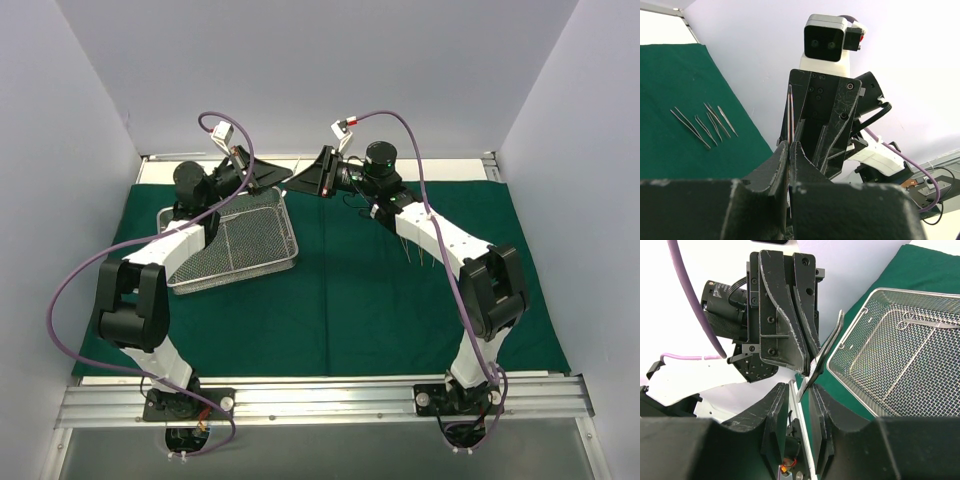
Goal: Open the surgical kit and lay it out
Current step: Place the medical item in the surgical kit.
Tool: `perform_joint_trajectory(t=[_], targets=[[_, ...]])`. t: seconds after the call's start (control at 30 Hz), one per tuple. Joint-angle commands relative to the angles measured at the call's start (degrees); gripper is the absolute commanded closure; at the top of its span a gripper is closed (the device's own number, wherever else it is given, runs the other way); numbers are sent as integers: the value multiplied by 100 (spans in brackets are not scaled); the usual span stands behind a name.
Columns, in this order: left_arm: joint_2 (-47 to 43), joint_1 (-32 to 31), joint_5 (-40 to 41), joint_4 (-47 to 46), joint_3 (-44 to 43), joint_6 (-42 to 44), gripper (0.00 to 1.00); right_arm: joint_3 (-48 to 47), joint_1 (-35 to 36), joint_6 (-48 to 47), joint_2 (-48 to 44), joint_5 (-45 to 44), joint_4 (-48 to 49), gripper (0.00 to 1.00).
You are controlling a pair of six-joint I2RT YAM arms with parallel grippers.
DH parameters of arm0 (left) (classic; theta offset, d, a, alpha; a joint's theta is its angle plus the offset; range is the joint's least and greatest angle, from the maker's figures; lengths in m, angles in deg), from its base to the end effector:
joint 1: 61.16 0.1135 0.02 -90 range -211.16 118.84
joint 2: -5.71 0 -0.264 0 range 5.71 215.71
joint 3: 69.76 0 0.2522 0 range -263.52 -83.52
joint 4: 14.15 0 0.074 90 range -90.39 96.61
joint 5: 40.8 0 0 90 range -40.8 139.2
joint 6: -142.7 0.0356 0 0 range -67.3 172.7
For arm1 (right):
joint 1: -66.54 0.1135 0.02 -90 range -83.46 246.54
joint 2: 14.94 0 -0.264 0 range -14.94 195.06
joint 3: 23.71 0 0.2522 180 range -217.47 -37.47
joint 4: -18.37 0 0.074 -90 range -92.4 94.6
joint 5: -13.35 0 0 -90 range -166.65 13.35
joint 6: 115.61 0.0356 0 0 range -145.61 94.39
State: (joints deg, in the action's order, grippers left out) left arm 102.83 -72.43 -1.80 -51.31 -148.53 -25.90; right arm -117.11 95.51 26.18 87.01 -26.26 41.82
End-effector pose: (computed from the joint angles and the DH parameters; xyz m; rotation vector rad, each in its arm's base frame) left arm 0.3706 -0.1021 0.3271 0.0004 1.6411 -1.8087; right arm 0.3520 0.2262 0.3591 -0.5666 1.5520 1.6928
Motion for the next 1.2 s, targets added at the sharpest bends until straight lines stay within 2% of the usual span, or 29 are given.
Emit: perform_joint_trajectory(t=[0.0, 0.17, 0.23, 0.27, 0.33, 0.43, 0.47, 0.5, 0.57, 0.63, 0.8, 0.9, 1.03, 1.1, 1.13, 1.17], targets=[[9, -7, -6, -454, 68, -67, 98, -210, 65, 77, -53, 173, 585, 76], [-18, -77, -6, -542, 138, -137, 98, -202, 56, 77, -26, 138, 603, 81], [-18, -112, -15, -551, 173, -137, 98, -193, 56, 77, -26, 146, 621, 89], [-26, -113, -24, -577, 182, -146, 98, -184, 56, 68, -35, 146, 621, 97], [-27, -121, -50, -621, 208, -155, 96, -140, 38, 77, -53, 138, 664, 100], [-35, -113, -41, -621, 252, -137, 80, -18, 3, 77, -131, 111, 700, 100], [-44, -104, -33, -656, 261, -137, 74, 9, -14, 33, -158, 103, 691, 100], [-53, -95, -15, -665, 270, -128, 62, 36, -23, 7, -202, 94, 613, 100], [-62, -78, 3, -726, 296, -102, 53, 132, -84, -63, -263, 50, 533, 100], [-44, -69, -24, -701, 261, -76, 50, 185, -128, -143, -342, 32, 436, 100], [96, -42, -76, -762, 147, -163, 50, 229, -181, -248, -439, -12, 253, 100], [-17, 150, -15, -640, 287, -24, 48, 150, -225, -555, -509, -126, -362, 100], [-307, 475, -85, 491, 349, 626, 44, 107, -427, -977, -615, -205, -1249, 100], [-500, 590, -138, 1098, 297, 1196, 43, -155, -585, -1564, -615, -275, -2407, 100], [-571, 678, -155, 2041, 227, 1529, 43, -305, -629, -1871, -589, -441, -2907, 100], [-693, 705, -147, 2564, 139, 2272, 43, -464, -656, -2562, -563, -547, -3965, 100]])
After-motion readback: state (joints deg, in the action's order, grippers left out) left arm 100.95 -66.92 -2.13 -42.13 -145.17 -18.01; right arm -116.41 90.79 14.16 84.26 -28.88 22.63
